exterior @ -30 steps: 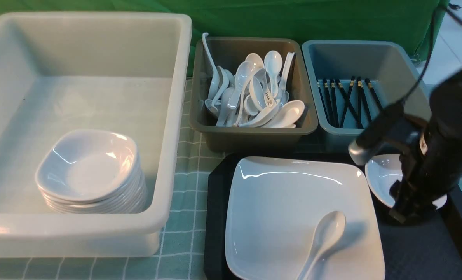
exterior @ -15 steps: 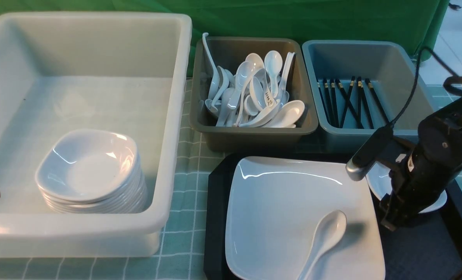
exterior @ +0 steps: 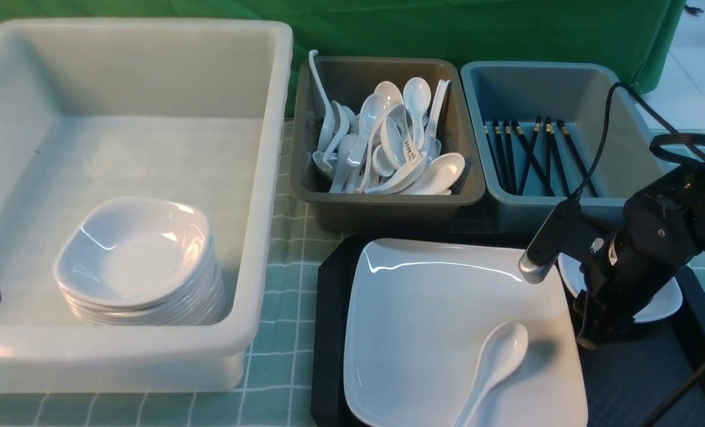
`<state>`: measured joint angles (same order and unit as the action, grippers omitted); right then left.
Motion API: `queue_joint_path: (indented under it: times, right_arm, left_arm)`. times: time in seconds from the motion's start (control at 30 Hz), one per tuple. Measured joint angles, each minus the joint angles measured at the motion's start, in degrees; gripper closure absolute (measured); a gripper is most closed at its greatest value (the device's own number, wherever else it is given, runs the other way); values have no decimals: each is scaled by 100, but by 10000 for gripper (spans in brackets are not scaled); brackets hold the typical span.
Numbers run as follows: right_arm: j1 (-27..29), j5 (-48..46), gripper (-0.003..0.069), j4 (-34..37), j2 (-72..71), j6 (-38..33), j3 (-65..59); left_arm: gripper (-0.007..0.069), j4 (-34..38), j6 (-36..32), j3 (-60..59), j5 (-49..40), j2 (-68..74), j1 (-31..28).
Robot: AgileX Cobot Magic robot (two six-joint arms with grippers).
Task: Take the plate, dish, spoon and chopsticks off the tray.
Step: Use the right arm to grab a small plate from the dinner plate, then use the right arm to put the small plate into the large storage box on the left
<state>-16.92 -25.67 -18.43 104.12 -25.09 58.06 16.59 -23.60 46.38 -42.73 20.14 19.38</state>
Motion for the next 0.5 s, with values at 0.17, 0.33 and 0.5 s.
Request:
queue_joint_path:
  times: [0.17, 0.33, 0.5]
  right_arm:
    - [-118, -365, 470, -110, -118, -52, 15]
    - [-542, -1601, 590, -73, -825, 593, 80]
    - [-1307, -2539, 600, -26, -1765, 1451, 616]
  left_arm:
    - [607, 10, -15, 0, 0, 0, 0]
    - [607, -1, -24, 0, 0, 0, 0]
    - [607, -219, 90, 0, 0, 0, 0]
